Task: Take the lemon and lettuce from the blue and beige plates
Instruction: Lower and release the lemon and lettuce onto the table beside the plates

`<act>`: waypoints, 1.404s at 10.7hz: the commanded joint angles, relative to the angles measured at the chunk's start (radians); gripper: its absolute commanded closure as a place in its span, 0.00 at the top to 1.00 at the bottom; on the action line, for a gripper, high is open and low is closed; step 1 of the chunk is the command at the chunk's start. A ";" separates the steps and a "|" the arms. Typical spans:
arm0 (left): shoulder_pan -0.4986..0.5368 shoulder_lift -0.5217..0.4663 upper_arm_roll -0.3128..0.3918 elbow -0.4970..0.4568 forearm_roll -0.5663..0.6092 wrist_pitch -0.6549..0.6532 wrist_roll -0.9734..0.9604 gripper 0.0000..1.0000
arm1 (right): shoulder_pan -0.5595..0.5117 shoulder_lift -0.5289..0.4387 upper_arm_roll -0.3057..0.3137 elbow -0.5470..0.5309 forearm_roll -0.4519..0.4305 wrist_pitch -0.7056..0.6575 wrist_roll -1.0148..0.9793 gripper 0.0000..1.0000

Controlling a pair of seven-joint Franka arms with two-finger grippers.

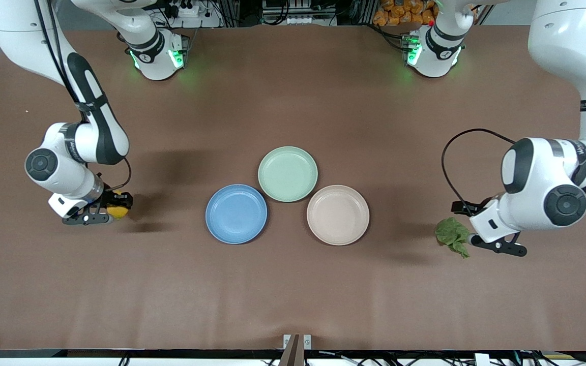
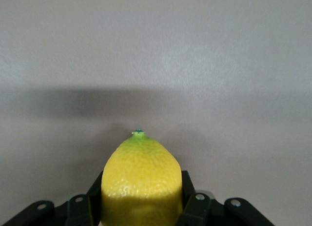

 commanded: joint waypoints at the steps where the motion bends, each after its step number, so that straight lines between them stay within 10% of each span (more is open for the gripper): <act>1: 0.001 -0.111 -0.002 -0.127 0.014 -0.001 -0.053 1.00 | -0.009 0.014 0.010 -0.036 -0.002 0.078 -0.010 0.36; 5: 0.066 -0.291 -0.010 -0.323 0.008 0.028 -0.082 1.00 | -0.012 0.050 0.010 -0.034 0.005 0.129 -0.007 0.38; 6: 0.064 -0.344 -0.008 -0.389 -0.003 0.065 -0.082 1.00 | -0.010 0.048 0.010 -0.033 0.005 0.125 -0.002 0.53; 7: 0.066 -0.393 -0.001 -0.452 -0.012 0.088 -0.082 1.00 | -0.010 0.044 0.010 -0.030 0.005 0.117 0.001 0.91; 8: 0.070 -0.424 0.001 -0.486 -0.012 0.094 -0.082 1.00 | -0.009 0.033 0.010 -0.027 0.005 0.100 -0.001 1.00; 15: 0.101 -0.510 0.003 -0.477 -0.100 0.099 -0.087 1.00 | -0.024 -0.179 0.034 0.091 0.005 -0.283 -0.002 1.00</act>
